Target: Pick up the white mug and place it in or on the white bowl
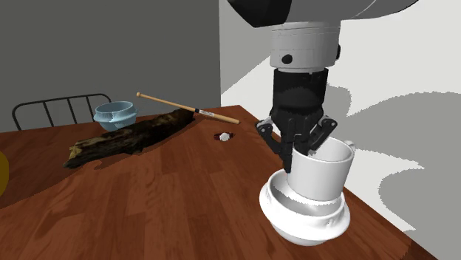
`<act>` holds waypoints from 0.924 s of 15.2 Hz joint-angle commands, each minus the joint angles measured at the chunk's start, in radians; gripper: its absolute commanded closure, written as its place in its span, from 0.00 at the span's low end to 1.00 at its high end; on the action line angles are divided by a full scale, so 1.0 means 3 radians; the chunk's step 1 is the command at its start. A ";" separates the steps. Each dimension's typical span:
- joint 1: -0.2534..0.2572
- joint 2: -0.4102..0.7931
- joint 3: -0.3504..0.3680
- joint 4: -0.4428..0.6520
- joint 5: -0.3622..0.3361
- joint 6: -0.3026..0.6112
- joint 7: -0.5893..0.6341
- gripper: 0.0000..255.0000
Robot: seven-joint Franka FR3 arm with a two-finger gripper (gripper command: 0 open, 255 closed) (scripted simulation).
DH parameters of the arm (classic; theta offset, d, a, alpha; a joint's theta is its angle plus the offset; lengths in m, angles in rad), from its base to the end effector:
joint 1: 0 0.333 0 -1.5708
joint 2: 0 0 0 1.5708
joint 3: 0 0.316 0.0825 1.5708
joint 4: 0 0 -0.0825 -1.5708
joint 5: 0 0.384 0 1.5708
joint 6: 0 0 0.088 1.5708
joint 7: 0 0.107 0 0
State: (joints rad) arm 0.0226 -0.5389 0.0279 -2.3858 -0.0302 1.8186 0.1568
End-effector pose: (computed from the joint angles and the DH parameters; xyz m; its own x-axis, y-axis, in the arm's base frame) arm 0.3851 0.0180 0.5118 0.9945 -0.1029 -0.0216 -0.1018 -0.9937 0.0473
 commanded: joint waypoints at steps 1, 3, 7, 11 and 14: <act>-0.0001 0.0001 -0.0001 -0.0052 -0.0001 0.0055 0.0001 1.00; -0.0001 0.0002 -0.0001 -0.0052 -0.0001 0.0055 0.0001 1.00; 0.0000 0.0002 -0.0001 -0.0052 -0.0001 0.0055 0.0001 1.00; -0.0001 0.0000 -0.0002 -0.0056 -0.0002 0.0058 0.0000 0.00; 0.0001 -0.0003 0.0001 0.0057 0.0001 -0.0058 0.0000 0.00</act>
State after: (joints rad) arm 0.0226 -0.5407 0.0277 -2.3839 -0.0302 1.8160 0.1565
